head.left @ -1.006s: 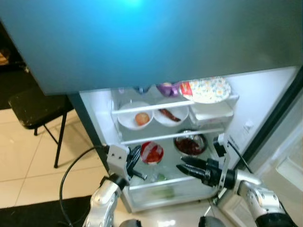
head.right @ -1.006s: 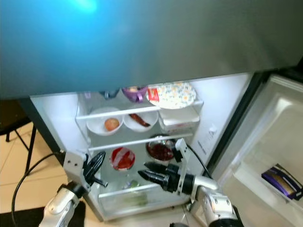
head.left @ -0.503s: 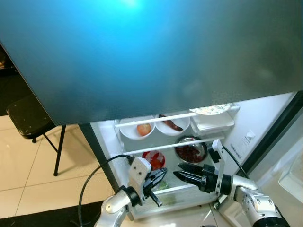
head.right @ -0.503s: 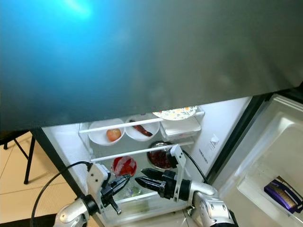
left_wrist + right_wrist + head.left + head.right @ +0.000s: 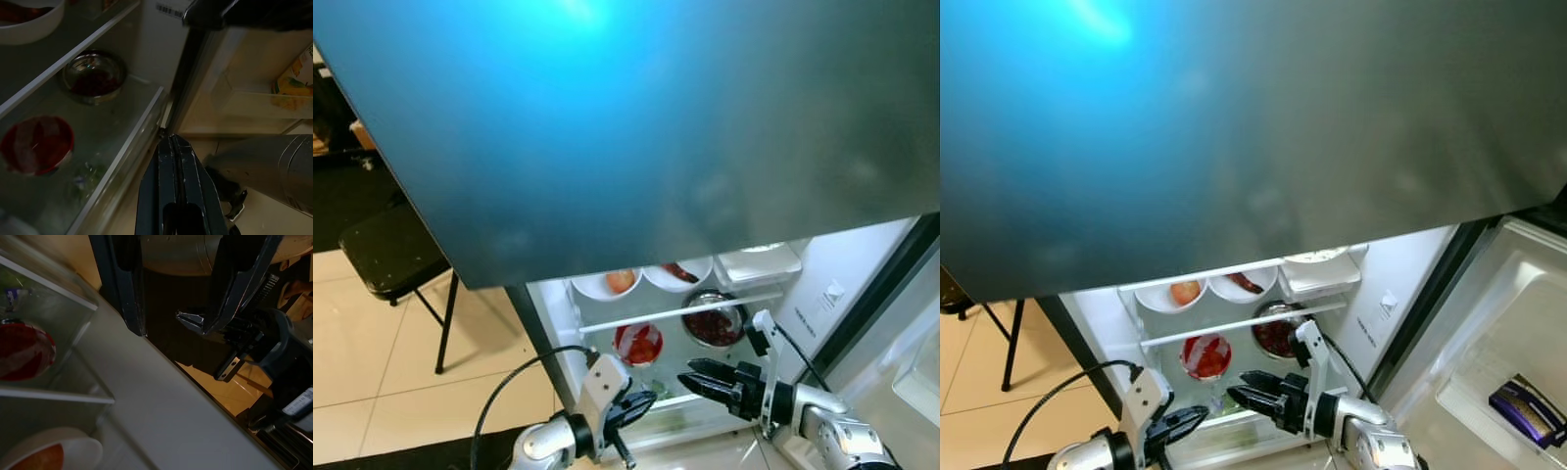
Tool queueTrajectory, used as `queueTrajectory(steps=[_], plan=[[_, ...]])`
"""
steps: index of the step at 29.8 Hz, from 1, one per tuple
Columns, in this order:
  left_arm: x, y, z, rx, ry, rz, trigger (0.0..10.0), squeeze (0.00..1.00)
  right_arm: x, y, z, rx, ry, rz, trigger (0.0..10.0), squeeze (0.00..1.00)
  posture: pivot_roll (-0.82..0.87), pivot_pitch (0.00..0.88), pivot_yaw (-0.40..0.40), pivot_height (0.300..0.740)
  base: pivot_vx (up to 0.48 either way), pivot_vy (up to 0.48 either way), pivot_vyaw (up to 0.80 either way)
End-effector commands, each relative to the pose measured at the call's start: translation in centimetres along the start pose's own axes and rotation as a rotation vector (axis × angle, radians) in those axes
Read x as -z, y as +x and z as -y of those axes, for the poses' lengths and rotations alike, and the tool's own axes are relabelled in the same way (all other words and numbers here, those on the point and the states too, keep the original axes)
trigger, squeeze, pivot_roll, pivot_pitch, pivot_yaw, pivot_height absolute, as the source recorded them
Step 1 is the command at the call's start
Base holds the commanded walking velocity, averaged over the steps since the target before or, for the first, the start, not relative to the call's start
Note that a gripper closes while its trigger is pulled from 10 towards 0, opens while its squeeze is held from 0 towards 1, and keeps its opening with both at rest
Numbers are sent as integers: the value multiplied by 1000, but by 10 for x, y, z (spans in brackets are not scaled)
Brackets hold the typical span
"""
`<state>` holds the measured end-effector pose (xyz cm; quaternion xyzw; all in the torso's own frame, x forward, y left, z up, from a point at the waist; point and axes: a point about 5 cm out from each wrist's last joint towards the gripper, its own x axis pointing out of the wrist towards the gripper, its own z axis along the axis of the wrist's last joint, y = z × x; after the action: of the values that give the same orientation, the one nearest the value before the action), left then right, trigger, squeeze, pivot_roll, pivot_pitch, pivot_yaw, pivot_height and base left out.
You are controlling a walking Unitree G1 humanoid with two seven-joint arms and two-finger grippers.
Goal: Restocking fridge
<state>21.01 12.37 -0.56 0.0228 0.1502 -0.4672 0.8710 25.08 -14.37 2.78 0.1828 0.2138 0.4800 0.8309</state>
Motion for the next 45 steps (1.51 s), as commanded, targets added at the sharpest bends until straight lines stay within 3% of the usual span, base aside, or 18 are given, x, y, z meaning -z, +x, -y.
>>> queueTrajectory(steps=[1, 16, 22, 29, 33, 37, 41, 45], plan=[[7, -10, -7, -21, 0, -43, 10000, 0, 9, -2, 2, 29, 2, -35, 10000, 0, 41, 0, 7, 684, 0, 0, 0], [10, -12, -20, -108, -28, -73, 10000, 0, 15, -5, 8, 57, 48, -13, 10000, 0, 42, 0, 9, 688, 0, 0, 0], [27, -21, -25, -200, -50, -153, 10000, 0, 35, -14, 16, 160, 89, -74, 10000, 0, 39, 0, 13, 713, 0, 0, 0], [47, -32, -23, -275, -152, -222, 10000, 0, 69, -27, 25, 374, 136, -197, 10000, 0, 36, 0, 16, 732, 0, 0, 0], [66, -46, -22, -377, -258, -297, 10000, 0, 99, -48, 29, 607, 170, -314, 10000, 0, 35, 0, 16, 732, 0, 0, 0], [77, -57, -20, -439, -329, -337, 10000, 0, 119, -64, 28, 740, 200, -387, 10000, 0, 30, 0, 19, 732, 0, 0, 0], [79, -58, -20, -450, -338, -344, 10000, 0, 123, -67, 27, 757, 200, -404, 10000, 0, 30, 0, 19, 732, 0, 0, 0], [96, -75, -15, -541, -446, -406, 10000, 0, 142, -83, 22, 864, 234, -451, 10000, 0, 22, 0, 16, 732, 0, 0, 0]])
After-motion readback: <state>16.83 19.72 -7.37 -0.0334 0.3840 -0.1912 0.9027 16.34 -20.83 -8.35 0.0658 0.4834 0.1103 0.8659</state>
